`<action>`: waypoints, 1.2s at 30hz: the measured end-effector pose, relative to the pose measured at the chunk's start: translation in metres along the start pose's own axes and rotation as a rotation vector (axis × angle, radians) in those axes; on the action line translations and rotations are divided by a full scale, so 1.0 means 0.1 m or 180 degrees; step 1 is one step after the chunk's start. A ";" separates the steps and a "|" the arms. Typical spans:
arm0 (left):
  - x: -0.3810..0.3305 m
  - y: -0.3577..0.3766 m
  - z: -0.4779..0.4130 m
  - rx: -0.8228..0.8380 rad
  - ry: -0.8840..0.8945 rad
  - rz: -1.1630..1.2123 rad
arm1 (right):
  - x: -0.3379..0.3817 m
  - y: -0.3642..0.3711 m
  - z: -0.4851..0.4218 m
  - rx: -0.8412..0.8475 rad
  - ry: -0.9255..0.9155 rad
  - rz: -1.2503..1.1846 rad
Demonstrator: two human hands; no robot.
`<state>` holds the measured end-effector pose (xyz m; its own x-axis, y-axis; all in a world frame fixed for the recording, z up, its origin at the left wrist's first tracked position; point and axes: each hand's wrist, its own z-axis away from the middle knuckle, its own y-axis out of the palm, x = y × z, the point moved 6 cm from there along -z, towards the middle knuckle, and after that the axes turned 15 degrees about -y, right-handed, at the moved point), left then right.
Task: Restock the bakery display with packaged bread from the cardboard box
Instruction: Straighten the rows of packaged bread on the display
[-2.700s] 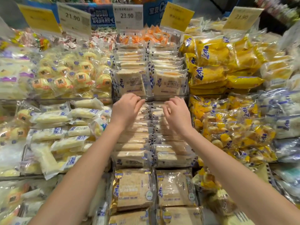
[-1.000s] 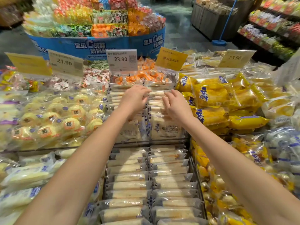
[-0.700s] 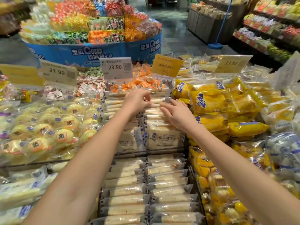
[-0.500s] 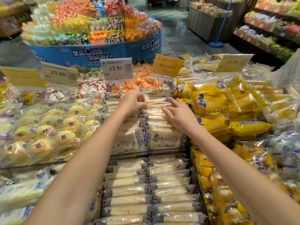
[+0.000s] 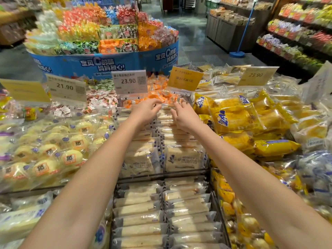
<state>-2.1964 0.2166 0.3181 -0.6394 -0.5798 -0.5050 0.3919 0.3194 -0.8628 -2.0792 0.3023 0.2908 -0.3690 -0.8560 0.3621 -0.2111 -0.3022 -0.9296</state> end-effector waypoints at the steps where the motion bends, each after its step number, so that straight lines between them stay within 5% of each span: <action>1: -0.04 0.06 -0.04 0.0136 0.0077 -0.0133 | -0.06 0.04 -0.03 0.0172 0.0033 0.0123; 8: -0.03 0.36 -0.38 0.0696 0.0240 -0.1465 | -0.25 0.13 -0.11 0.0323 -0.0163 0.0625; 14: 0.15 0.31 -0.34 0.0443 0.0021 -0.1988 | -0.14 0.16 -0.22 0.0488 -0.0329 0.0714; 18: 0.23 0.29 -0.30 0.0552 -0.0131 -0.1996 | -0.10 0.33 -0.25 0.0455 -0.0607 0.0764; 26: 0.55 0.06 0.07 -0.0205 0.0168 -0.1047 | -0.15 0.20 -0.13 0.0295 -0.0318 0.0548; 29: 0.72 0.14 0.12 0.0140 -0.0118 -0.1355 | -0.11 0.19 -0.14 0.0042 -0.0236 0.0629; 36: 0.73 0.23 0.13 0.0410 -0.0393 -0.1600 | -0.06 0.20 -0.27 0.0402 -0.0039 0.0742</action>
<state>-2.2249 0.1717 0.2618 -0.6897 -0.7239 -0.0169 0.1402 -0.1106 -0.9839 -2.1058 0.3130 0.2716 -0.3834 -0.9133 0.1371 -0.0068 -0.1456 -0.9893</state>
